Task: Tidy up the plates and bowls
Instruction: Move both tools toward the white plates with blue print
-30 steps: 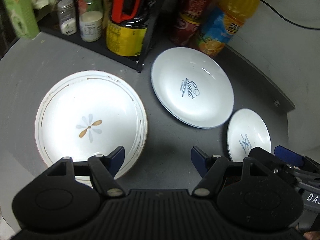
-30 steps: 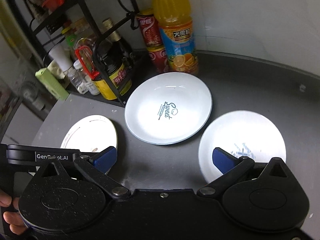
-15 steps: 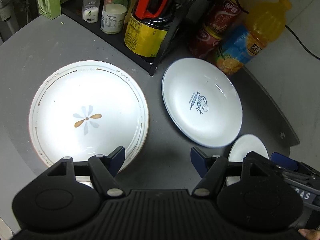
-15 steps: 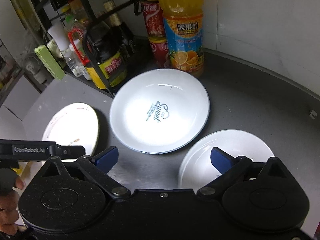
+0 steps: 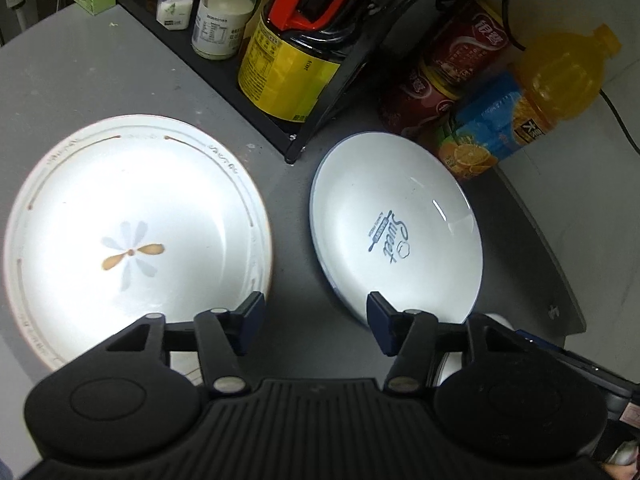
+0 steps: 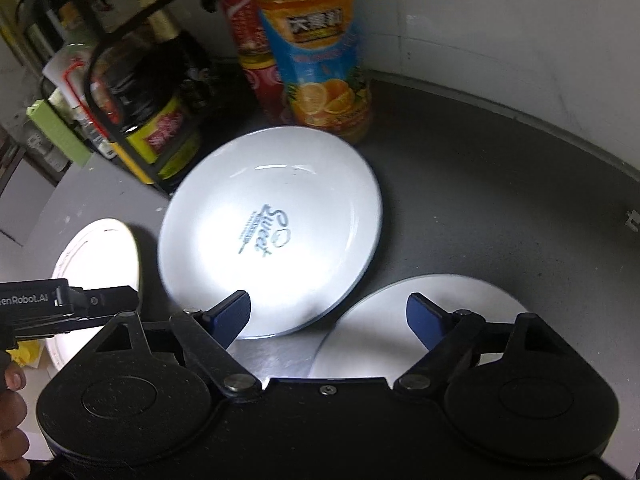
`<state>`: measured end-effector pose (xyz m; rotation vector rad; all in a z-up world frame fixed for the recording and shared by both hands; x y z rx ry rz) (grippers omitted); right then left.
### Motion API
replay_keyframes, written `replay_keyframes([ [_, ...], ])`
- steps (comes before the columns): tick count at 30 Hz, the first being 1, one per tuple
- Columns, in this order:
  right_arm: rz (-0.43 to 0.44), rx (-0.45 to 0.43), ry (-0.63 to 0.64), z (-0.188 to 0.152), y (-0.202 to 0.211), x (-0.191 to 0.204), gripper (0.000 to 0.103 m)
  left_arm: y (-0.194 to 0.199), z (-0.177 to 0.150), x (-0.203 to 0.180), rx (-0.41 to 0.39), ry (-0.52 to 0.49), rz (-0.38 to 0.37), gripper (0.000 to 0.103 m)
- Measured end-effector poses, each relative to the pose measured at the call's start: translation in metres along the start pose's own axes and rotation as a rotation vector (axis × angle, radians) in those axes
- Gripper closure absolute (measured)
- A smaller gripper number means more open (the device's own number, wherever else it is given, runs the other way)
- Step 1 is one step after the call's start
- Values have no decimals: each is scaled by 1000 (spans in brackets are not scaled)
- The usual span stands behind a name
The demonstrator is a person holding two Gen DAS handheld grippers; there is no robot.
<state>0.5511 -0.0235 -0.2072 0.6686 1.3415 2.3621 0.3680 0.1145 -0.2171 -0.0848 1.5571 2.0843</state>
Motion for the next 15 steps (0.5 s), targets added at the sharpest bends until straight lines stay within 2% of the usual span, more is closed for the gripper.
replay_keyframes([
  [3,-3,12,-26,2,-9,-7,30,-10,3,-4,-4,-5,-8,55],
  [6,-6,17,-51,6,-17,-16,31,-21,5,-4,11,17,-24,61],
  [12,4,24,-113,17,-30,-33,35,-38,8,-7,23,57,-37,67],
  [15,16,16,-122,26,-36,-35,42,-46,10,-7,24,78,-30,69],
])
Point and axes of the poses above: each gripper's, at about its wrist camera, not at the fingertips, and y roughly against the way its jaws point, x to its left, z to its top, the point moved 8 cm from there along -y, roughly the way its jaws point, and after that the axes turned 4 degrees about -y, right-handed, at the moved point
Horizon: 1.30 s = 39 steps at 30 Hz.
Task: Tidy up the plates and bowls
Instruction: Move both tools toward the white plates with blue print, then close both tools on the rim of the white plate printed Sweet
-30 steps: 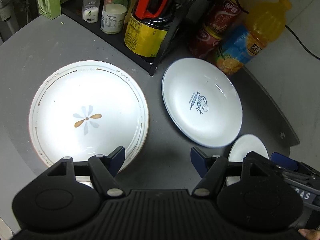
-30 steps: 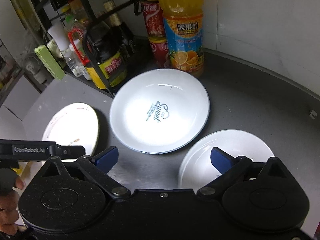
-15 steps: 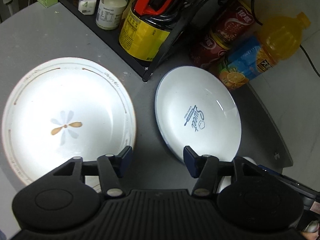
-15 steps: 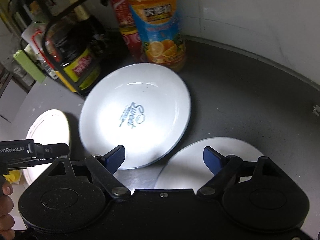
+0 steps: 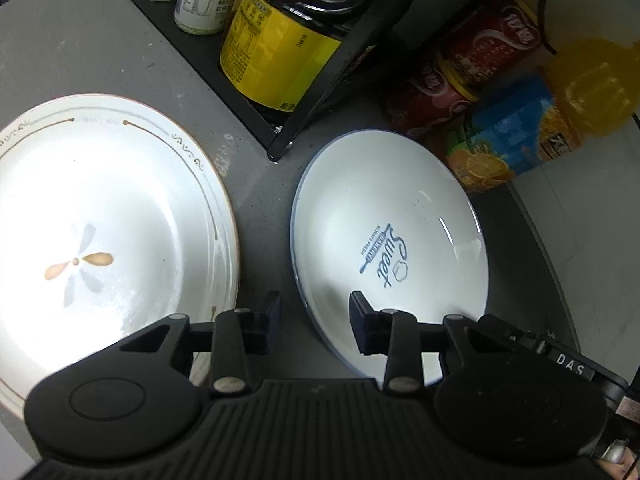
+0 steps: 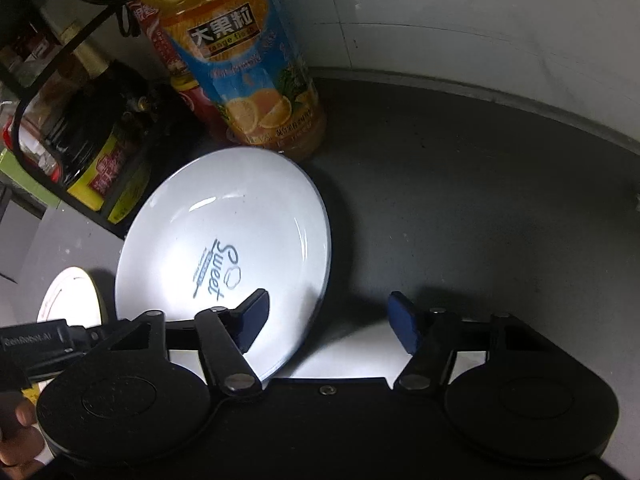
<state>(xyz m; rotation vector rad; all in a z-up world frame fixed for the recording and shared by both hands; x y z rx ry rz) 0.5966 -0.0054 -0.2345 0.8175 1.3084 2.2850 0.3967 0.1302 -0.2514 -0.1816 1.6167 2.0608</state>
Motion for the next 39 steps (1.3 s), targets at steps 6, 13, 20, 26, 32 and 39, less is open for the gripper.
replay_keyframes([
  [6,-12,13,-34,11,-19,-3,46,-13,4,2,7,34,8,71],
  [13,4,31,-75,17,-40,-8,62,-24,8,5,11,61,7,81],
  [20,8,11,-66,17,-44,-8,68,-34,6,5,32,55,13,90],
  [26,34,33,-75,9,-44,5,87,-35,6,3,51,50,14,91],
  [32,80,4,-105,-2,-27,7,93,-25,11,3,49,5,9,91],
  [39,111,-45,-125,-10,-2,19,94,-4,21,0,34,-60,-5,92],
])
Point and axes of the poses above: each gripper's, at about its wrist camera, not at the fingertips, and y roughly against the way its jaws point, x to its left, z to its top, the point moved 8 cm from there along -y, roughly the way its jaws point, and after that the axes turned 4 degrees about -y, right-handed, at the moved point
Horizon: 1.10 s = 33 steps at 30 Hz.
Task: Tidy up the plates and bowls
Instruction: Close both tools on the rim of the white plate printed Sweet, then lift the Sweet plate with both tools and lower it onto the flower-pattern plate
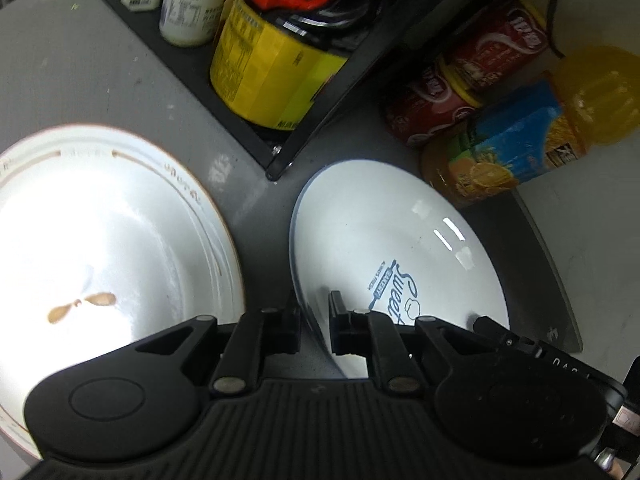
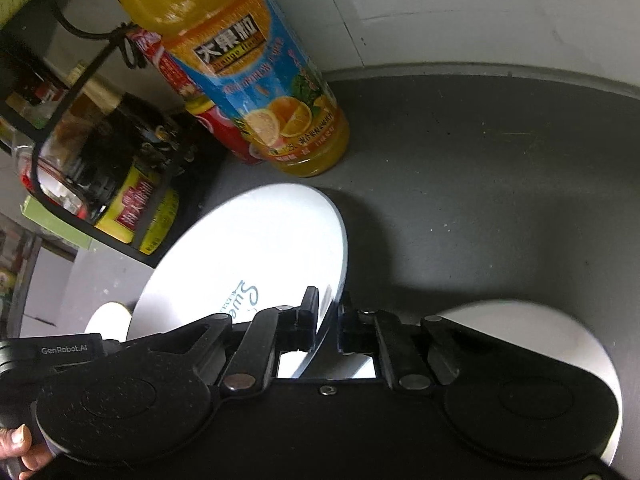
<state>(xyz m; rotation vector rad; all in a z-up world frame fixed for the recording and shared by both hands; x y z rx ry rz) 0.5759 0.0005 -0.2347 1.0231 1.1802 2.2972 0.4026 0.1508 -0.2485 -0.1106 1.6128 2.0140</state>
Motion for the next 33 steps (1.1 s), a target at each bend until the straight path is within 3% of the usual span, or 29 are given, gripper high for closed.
replay_keyframes([
  [15,-26,-103,-45,-21,48,26,93,43,3,-1,0,-124,-47,92],
  [33,-10,-170,-39,-51,73,81,91,94,10,39,-26,-177,-90,92],
])
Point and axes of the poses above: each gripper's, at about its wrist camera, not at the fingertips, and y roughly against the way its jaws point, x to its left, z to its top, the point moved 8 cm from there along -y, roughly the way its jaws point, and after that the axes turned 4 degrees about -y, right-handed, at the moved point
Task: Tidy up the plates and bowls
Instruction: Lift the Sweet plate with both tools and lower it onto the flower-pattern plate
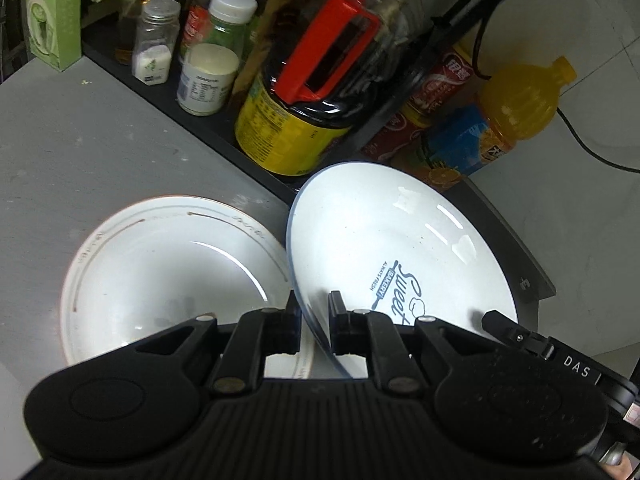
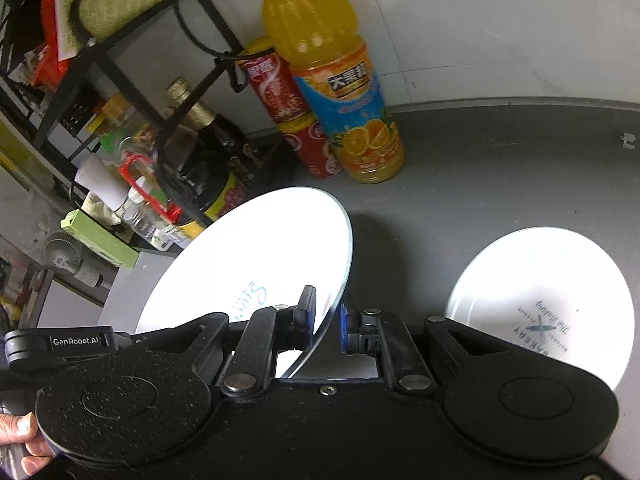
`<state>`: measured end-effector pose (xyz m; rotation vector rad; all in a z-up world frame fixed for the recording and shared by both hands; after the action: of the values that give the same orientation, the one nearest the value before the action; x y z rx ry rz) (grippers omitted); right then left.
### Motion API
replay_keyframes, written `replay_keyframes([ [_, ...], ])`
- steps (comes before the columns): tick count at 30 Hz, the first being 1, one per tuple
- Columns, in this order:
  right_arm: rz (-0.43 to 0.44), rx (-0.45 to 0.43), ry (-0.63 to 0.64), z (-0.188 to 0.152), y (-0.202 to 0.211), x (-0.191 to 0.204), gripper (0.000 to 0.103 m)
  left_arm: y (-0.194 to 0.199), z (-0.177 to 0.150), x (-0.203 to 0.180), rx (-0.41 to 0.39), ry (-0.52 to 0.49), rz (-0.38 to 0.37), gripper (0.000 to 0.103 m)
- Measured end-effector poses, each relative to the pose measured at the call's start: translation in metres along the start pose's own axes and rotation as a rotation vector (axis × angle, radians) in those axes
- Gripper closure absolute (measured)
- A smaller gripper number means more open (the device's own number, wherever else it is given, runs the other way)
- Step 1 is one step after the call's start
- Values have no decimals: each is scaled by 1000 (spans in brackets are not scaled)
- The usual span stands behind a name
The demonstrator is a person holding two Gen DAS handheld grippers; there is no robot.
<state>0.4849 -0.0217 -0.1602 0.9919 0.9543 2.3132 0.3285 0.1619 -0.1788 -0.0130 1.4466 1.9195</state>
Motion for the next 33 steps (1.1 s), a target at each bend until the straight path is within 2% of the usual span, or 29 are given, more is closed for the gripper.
replay_keyframes([
  [15,-1,28,26,-41,-11,49,91,27,-13,62,1,25,13,92],
  [22,-16,47,36,-64,-22,66,91,28,-29,94,18,47,21,92],
  [33,-41,42,38,-86,-35,77,91,22,-43,123,37,74,6,92],
])
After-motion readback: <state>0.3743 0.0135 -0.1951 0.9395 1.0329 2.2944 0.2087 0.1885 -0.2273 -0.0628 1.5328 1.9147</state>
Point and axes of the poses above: each gripper's, at about its wrist camera, not at the fingertips, and y roughly against the way its jaws point, x to its left, z to its top, the point moved 8 cm from there along -y, roughly the way its jaws point, and after that the axes turned 4 degrees about -y, right-handed, at the moved point
